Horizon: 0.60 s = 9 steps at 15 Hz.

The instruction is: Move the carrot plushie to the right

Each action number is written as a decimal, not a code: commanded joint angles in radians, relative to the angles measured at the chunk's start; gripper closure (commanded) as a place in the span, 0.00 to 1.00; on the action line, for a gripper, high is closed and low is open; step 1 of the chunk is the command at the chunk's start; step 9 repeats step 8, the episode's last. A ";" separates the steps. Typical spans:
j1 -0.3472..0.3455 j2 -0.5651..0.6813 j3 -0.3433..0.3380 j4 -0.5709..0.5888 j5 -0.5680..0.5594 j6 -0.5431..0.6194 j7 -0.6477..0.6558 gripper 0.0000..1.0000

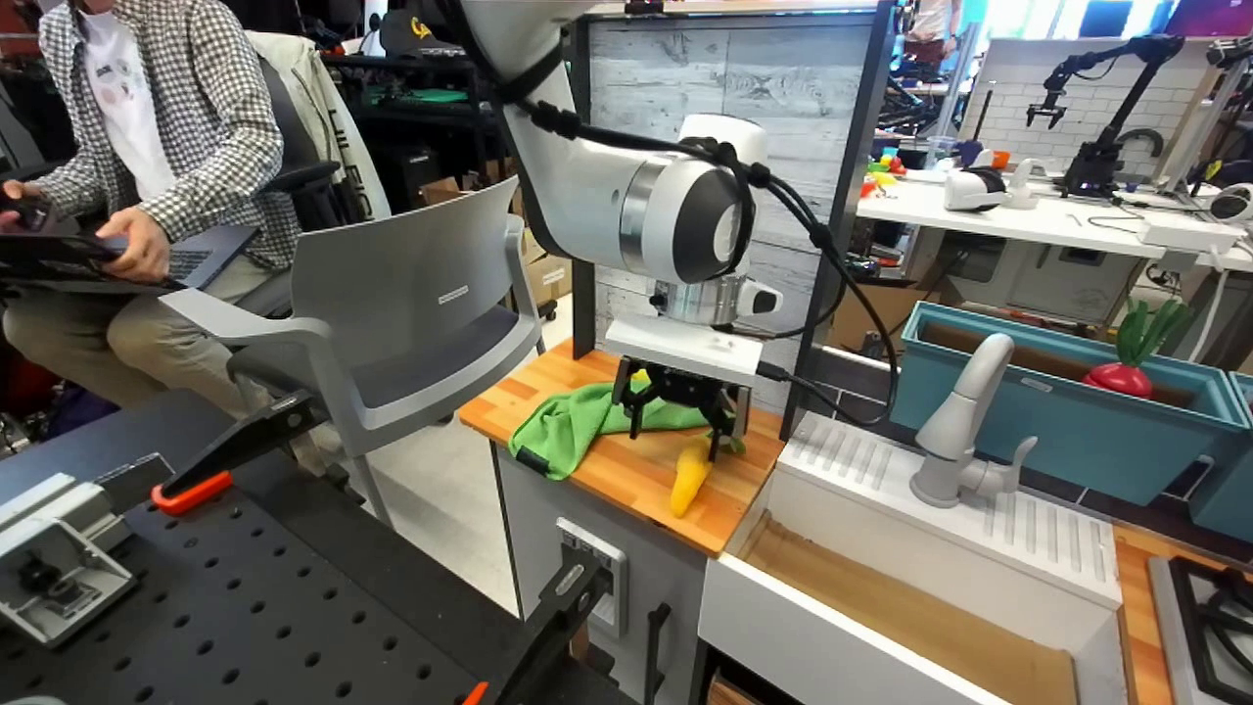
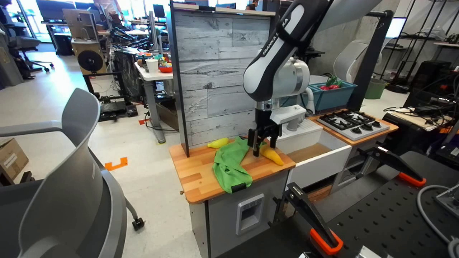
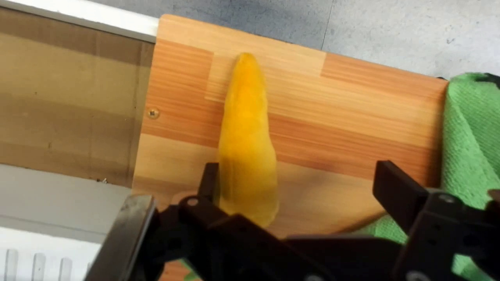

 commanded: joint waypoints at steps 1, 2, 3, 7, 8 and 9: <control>0.033 -0.155 -0.010 -0.202 0.019 0.121 0.053 0.00; 0.043 -0.175 -0.006 -0.224 0.025 0.130 0.071 0.00; 0.057 -0.190 -0.009 -0.237 0.025 0.119 0.090 0.00; 0.065 -0.158 -0.011 -0.188 0.018 0.091 0.081 0.00; 0.065 -0.162 -0.011 -0.194 0.018 0.092 0.083 0.00; 0.065 -0.162 -0.011 -0.194 0.018 0.092 0.083 0.00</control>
